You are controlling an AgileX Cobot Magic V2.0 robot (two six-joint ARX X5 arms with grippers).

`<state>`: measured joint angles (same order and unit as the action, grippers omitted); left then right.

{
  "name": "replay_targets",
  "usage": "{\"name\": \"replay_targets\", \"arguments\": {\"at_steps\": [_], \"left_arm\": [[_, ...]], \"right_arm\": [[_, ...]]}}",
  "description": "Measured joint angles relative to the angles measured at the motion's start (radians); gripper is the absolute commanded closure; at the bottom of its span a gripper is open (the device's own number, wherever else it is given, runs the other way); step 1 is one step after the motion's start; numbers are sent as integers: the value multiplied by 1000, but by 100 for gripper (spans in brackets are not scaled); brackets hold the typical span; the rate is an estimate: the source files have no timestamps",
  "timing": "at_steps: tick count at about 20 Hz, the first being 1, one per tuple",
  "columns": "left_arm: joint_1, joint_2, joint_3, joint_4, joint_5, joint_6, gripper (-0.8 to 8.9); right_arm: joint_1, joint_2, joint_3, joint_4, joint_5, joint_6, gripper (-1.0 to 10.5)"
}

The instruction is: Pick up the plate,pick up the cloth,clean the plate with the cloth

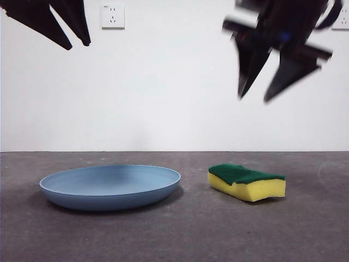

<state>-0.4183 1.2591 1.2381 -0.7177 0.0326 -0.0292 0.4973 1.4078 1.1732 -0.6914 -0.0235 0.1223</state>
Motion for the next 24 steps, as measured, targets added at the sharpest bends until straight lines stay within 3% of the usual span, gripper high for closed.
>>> {"name": "replay_targets", "arguments": {"at_steps": [6,10,13,20,24], "left_arm": [[-63,-50,0,3,-3,20,821],[-103,-172,-24,98,-47,29,821],[-106,-269,-141,183,-57,30,821],[-109,-517,-599,503,-56,9,820],[-109,-525,-621,455,-56,-18,817]], "right_arm": [[9,-225,0,-2,3,-27,956],[33,-333,-16,3,39,-47,956],[52,-430,-115,48,106,-56,957],[53,-706,-429,229,109,-53,951],[53,-715,-431,225,109,-39,946]]}}
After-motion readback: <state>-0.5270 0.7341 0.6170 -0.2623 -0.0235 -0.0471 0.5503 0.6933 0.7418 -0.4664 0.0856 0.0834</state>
